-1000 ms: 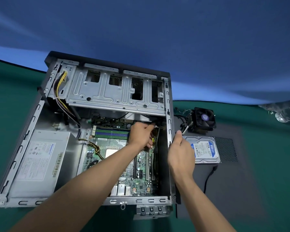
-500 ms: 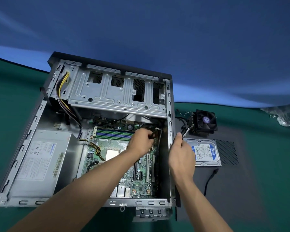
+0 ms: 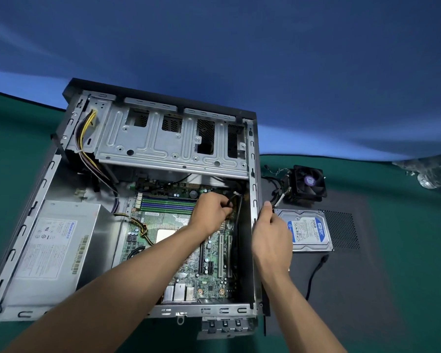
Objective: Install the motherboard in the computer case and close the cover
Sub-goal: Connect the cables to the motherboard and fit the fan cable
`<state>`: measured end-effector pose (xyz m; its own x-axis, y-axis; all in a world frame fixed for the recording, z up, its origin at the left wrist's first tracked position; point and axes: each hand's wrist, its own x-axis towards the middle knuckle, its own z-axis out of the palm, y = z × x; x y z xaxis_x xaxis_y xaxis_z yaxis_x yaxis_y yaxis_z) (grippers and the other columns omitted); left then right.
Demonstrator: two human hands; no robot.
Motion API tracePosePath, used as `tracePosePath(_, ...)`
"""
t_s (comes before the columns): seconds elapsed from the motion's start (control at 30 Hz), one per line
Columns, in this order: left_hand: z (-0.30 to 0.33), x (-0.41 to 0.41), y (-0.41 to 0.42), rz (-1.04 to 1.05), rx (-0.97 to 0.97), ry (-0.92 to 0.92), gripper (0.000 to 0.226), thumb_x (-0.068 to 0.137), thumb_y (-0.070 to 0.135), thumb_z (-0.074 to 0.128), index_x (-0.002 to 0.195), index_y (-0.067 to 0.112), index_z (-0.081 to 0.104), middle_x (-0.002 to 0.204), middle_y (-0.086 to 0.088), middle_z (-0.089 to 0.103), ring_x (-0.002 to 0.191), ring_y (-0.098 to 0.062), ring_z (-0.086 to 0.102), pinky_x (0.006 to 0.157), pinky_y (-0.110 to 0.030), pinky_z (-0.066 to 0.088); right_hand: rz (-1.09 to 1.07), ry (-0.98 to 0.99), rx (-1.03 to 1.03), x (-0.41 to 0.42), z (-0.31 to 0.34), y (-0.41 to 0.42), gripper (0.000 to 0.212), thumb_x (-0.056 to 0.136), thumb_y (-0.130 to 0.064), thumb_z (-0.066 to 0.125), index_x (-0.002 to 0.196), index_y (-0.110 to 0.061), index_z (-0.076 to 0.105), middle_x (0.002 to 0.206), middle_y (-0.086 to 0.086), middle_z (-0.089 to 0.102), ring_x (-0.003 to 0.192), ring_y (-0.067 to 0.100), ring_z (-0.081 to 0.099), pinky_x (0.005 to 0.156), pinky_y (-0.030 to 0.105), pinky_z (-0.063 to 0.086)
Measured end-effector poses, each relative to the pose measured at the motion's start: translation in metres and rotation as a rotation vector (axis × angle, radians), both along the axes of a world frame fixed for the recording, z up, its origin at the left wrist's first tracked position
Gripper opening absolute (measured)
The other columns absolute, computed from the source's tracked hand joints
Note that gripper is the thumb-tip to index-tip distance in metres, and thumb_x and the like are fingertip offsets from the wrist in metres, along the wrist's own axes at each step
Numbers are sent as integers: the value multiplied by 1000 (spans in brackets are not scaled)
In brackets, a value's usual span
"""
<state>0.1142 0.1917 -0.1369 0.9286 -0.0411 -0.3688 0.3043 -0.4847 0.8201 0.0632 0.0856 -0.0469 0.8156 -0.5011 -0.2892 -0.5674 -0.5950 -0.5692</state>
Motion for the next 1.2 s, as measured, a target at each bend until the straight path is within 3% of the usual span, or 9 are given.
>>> tracePosePath(0.2,0,3,-4,102,-90,21,16,85,8,67,99,1,71,83,-8,71,64,-19,66,63,-30,55,-6,6,-9,0,-1,-1,55,99,-49,22,71,-14,54,72,0,58,69,18,54,62,34,36)
tracePosePath(0.33,0,6,-7,138,-99,71,20,86,9,66,105,0,68,84,-14,71,67,-23,69,49,-26,48,-6,9,-2,-1,-1,-2,55,99,-48,23,69,-15,54,70,-2,57,66,12,51,60,34,33)
tracePosePath(0.5,-1,7,-8,118,-73,45,13,85,8,68,95,2,72,78,-10,72,64,-23,69,62,-35,57,-6,16,0,0,-2,-1,54,100,-48,23,70,-16,55,69,-4,55,64,8,48,58,33,32)
tracePosePath(0.63,0,7,-8,122,-83,38,12,84,7,68,94,4,73,76,-9,72,63,-24,69,62,-39,58,-11,22,-1,0,-2,-2,53,100,-48,23,73,-16,56,68,-7,53,63,6,45,61,34,31)
tracePosePath(0.87,4,6,-8,137,-115,55,13,84,6,68,96,2,72,79,-10,72,65,-25,68,61,-36,58,-12,26,17,1,-2,-2,54,99,-49,22,76,-15,58,73,-3,56,75,23,53,67,35,35)
tracePosePath(1.03,6,4,-8,163,-145,67,15,85,7,67,98,1,71,85,-10,72,69,-28,69,62,-36,57,-13,23,14,0,-1,-2,55,99,-49,22,80,-13,60,78,1,59,78,25,54,68,35,36)
tracePosePath(1.2,6,6,-8,187,-175,96,18,84,8,68,101,0,70,89,-9,71,65,-21,68,60,-31,57,-8,18,6,1,-1,-1,54,99,-48,23,72,-15,55,70,-5,53,69,19,49,64,35,32)
